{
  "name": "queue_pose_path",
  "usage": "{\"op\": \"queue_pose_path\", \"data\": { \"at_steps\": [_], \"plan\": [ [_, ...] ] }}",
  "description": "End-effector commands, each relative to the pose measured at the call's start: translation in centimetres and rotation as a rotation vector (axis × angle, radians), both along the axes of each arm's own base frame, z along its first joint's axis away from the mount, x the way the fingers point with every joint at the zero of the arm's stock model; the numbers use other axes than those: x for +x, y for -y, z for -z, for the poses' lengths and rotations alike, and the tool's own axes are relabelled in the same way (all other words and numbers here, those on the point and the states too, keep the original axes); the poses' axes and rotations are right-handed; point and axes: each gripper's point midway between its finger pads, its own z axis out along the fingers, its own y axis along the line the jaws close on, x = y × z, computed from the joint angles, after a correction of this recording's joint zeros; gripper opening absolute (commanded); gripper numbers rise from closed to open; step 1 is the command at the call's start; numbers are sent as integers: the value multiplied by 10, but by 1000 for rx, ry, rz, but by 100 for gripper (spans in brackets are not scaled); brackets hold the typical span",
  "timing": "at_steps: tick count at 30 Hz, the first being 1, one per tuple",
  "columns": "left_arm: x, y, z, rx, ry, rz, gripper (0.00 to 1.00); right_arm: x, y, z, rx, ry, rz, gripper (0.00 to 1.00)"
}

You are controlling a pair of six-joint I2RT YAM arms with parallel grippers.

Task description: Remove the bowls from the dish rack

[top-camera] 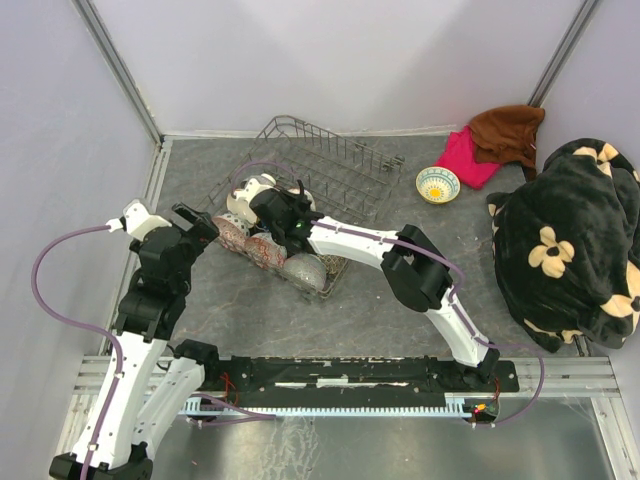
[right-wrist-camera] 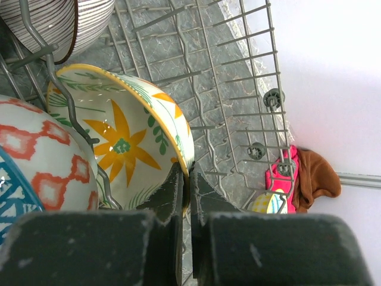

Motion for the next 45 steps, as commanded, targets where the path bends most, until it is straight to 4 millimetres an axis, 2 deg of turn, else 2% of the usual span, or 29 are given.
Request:
{"op": "queue_pose_path", "data": {
  "at_steps": [1, 17, 20, 23, 27, 29, 31, 32, 33, 36, 40, 43, 45],
  "plan": [
    [2, -1, -25, -35, 85, -20, 99, -4, -1, -74, 128, 109, 11, 1],
    [2, -1, -28, -42, 94, -21, 99, -3, 19, -146, 162, 254, 73, 1],
    [2, 0, -28, -44, 93, -17, 99, 4, 34, -164, 175, 272, 109, 1],
    [4, 2, -27, -45, 88, -9, 99, 16, 59, -183, 252, 264, 153, 1],
    [7, 4, -26, -49, 83, 2, 99, 39, 114, -211, 405, 243, 230, 1],
    [9, 6, -27, -49, 82, 9, 99, 53, 156, -220, 484, 214, 291, 1],
    [11, 8, -27, -51, 79, 19, 99, 62, 186, -227, 572, 185, 330, 1],
    [12, 10, -27, -51, 78, 25, 99, 71, 214, -228, 610, 176, 379, 1],
    [14, 11, -28, -52, 77, 33, 99, 76, 234, -229, 648, 163, 413, 1],
    [18, 17, -28, -56, 72, 58, 99, 88, 289, -218, 773, 94, 509, 1],
    [22, 25, -29, -66, 68, 99, 99, 94, 355, -190, 950, -13, 640, 1],
    [24, 31, -26, -76, 58, 127, 99, 97, 387, -165, 1098, -91, 697, 1],
    [24, 32, -25, -79, 57, 134, 99, 97, 401, -145, 1171, -145, 724, 1]
  ]
}}
